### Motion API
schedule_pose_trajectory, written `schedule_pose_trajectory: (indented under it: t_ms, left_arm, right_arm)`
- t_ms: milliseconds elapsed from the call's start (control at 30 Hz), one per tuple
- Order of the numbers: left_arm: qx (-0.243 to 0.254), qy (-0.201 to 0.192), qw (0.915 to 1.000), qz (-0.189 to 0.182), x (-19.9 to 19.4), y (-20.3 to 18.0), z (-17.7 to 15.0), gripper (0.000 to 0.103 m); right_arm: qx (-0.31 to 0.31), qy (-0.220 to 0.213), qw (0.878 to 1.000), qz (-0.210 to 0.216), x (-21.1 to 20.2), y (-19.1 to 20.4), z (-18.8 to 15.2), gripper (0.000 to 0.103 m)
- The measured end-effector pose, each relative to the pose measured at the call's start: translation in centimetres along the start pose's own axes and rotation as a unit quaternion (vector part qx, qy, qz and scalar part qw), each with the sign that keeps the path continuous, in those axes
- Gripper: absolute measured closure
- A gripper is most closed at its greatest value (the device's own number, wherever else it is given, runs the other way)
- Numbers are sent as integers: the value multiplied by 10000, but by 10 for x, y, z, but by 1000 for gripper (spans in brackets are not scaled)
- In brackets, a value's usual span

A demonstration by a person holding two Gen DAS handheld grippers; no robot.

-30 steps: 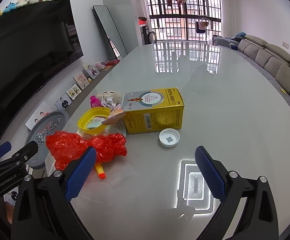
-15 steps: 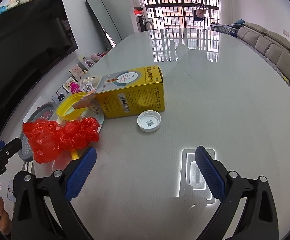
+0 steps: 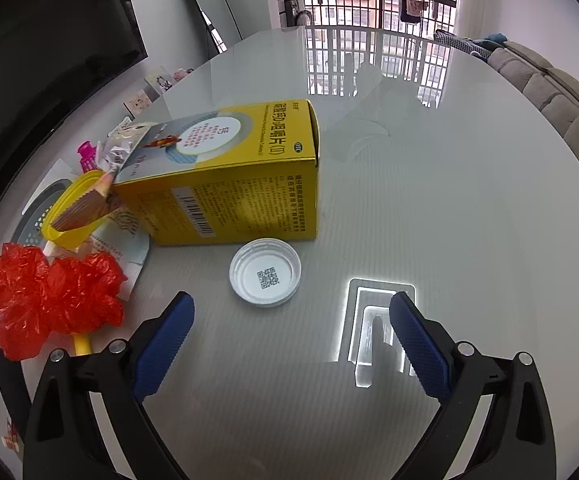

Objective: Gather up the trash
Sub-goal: 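Move the right tool to the white bottle cap and close on it, then grasp the red plastic bag with the left tool while the right tool holds the cap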

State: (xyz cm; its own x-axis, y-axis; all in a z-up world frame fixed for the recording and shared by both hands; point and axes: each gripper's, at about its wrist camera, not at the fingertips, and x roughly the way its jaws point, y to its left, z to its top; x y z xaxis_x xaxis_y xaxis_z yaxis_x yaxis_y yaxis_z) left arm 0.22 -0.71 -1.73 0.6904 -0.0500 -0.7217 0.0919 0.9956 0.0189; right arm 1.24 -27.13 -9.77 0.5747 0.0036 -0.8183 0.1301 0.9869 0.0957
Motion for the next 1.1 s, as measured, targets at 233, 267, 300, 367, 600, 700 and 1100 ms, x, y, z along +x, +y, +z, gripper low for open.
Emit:
schedule_pose_trajectory:
  t_ms: [233,267,300,367,600,700,1100]
  left_arm:
    - [7,-4,10000,-41,5,-2,4,6]
    - [14,-3,10000,-56,6,-3,5,6]
    - [21,0,10000,-67,6,-3,5,6]
    - [38,6,10000,-84,7,-5,5,6]
    - [20,16,9999,-100,7,-5,6,6]
    - [20,27,9999,-112,7,-5,6,6]
    - [-92,94,9987,-501,-4,-7,3,6]
  right_arm:
    - [-43,109,9999,-92,17,-3,3,19]
    - [-107,96,9997,-172,18,-1,5,24]
    - [-163,95,9995,-237,21,2,9,26]
    - [-247,77,9994,-247,23,5,10,30]
    - [-454,-33,9988,-201,21,12,7,57]
    - [-510,-66,9986,-134,19,14,5,64]
    - [-315,-359,9989,10,-12,6,-16,64]
